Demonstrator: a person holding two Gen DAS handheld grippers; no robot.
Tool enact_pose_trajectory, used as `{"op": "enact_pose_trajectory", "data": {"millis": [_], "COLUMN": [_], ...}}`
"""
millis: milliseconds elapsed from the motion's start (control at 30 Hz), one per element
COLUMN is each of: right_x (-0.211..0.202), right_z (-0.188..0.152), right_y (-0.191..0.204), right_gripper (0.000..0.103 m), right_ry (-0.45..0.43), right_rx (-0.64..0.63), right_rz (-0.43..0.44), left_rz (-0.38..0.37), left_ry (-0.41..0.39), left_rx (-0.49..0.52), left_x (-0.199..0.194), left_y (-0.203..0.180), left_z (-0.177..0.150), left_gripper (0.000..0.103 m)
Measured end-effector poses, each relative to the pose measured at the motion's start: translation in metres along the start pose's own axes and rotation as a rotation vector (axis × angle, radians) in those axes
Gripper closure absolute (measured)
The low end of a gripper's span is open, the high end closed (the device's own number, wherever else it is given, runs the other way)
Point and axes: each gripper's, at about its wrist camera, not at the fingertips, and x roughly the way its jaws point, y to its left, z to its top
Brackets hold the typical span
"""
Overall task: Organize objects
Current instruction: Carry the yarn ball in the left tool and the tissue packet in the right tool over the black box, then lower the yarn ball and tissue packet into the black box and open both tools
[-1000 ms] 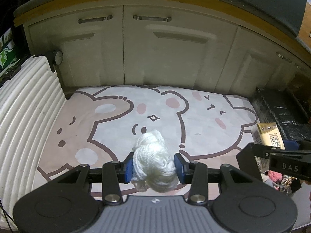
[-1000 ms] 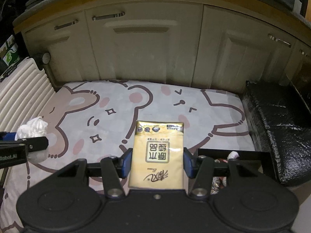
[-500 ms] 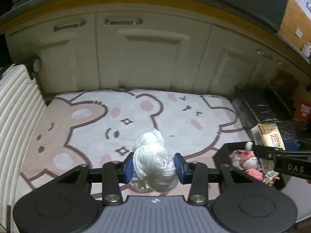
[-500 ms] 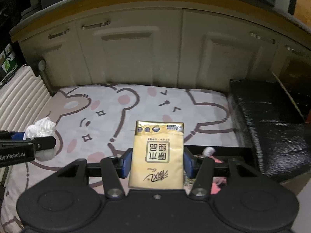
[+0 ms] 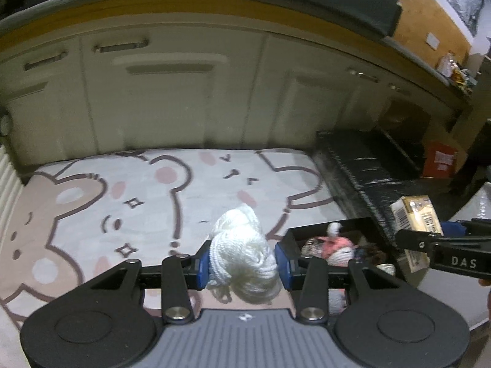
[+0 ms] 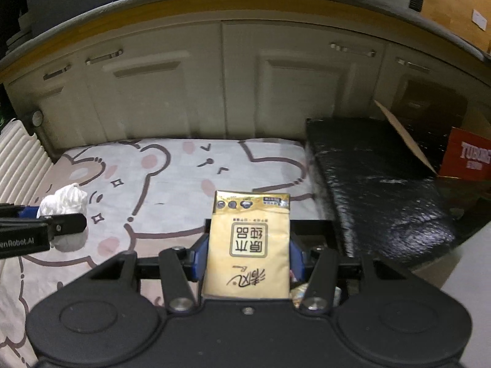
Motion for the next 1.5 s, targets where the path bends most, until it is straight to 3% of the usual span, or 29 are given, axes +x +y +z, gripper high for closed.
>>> {"op": "enact_pose_trajectory", "data": {"millis": [200, 467, 767, 967, 1300, 1333, 1433, 1500], "right_x": [-0.005, 0.006, 0.052, 0.079, 0.115, 0.117, 0.125, 0.126], "right_z": [-0.002, 0.003, 0.016, 0.018, 0.012, 0.011, 0.009, 0.009], "right_y": [-0.025, -0.048, -0.052, -0.06, -0.076, -0.077, -0.079, -0.079], "right_gripper": [0.05, 0.05, 0.05, 0.05, 0.049, 0.049, 0.032, 0.028], "right_ry": [-0.01, 0.0, 0.092, 0.136, 0.179, 0.184, 0.195, 0.195], "right_rx": [0.014, 0.007, -0.044, -0.018, 0.032, 0.038, 0.052, 0.042], "right_rz": [-0.029, -0.052, -0.056, -0.054, -0.048, -0.045, -0.045, -0.054], "left_rz": [-0.069, -0.105, -0.16, -0.203, -0.239, -0.243, -0.251, -0.248], "left_ry": [-0.019, -0.006, -0.002, -0.004, 0.025, 0.027, 0.039, 0.045], "left_rx": [0.015, 0.021, 0.01, -0.013, 0.032, 0.036, 0.054, 0.071], "left_x": [0.008, 0.027, 0.05, 0.067, 0.095, 0.097, 0.105, 0.111], "left_y": [-0.022, -0.038, -0.042, -0.043, -0.059, -0.06, -0.064, -0.066], "left_z": [0.0, 0.002, 0.008, 0.013, 0.014, 0.014, 0.014, 0.014], "left_gripper": [0.059, 0.059, 0.059, 0.059, 0.059, 0.059, 0.059, 0.059]}}
